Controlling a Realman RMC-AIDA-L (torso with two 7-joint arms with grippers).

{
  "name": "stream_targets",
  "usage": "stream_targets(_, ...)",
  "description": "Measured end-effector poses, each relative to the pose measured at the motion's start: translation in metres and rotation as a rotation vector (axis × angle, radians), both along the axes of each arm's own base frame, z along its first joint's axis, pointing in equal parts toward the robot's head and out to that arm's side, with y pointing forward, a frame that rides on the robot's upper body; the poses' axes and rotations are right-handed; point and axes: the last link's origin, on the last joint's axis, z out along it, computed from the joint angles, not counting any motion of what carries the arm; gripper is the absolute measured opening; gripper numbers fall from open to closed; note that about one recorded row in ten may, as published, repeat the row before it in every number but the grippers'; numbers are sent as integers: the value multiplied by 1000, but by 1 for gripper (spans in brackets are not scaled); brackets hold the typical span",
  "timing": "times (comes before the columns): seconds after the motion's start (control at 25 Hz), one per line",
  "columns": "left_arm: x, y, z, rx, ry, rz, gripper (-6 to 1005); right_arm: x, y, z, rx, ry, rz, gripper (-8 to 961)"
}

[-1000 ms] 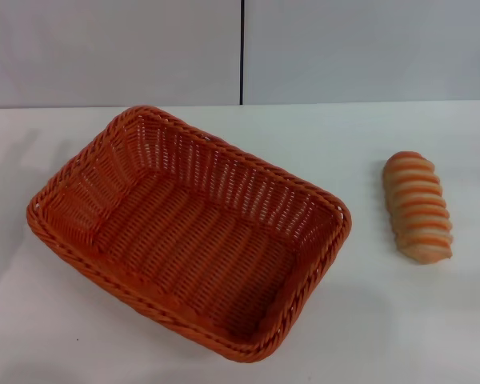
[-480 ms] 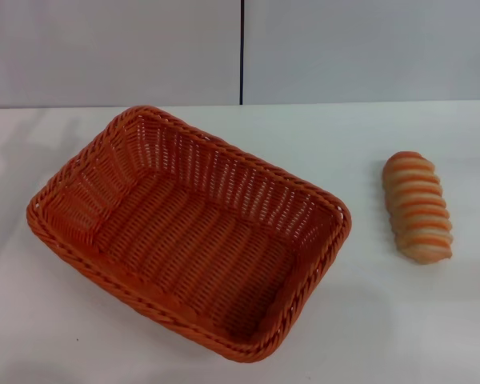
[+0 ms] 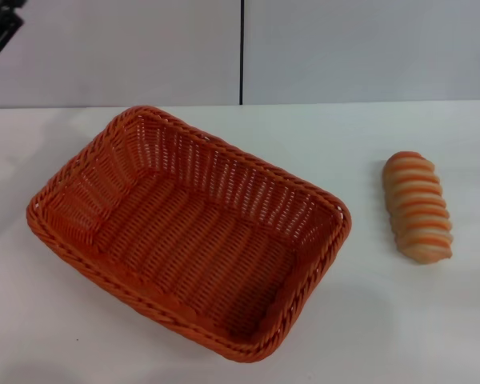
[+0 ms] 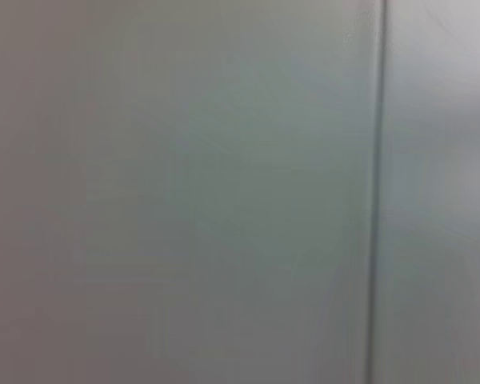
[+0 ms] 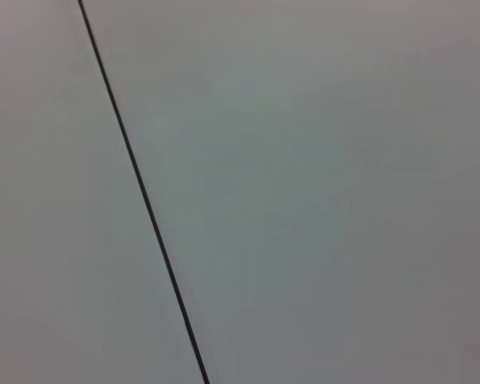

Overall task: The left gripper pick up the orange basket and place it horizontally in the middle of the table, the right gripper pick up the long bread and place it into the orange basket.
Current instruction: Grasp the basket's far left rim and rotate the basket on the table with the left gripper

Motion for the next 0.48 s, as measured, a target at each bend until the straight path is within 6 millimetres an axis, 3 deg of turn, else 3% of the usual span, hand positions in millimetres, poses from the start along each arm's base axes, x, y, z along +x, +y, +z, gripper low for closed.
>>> stream_targets(0.2,25,25,11,-209,156,-21,594,5,-8,-4,-9,11,-18,760)
stream_targets(0.24,39,35,13,-298,252,-21,592,6,-10,-6,-12,13,-23,760)
stream_targets(0.48,65,51,9,-427,461,16,585,11,-19,-11,-15,31,-43,760)
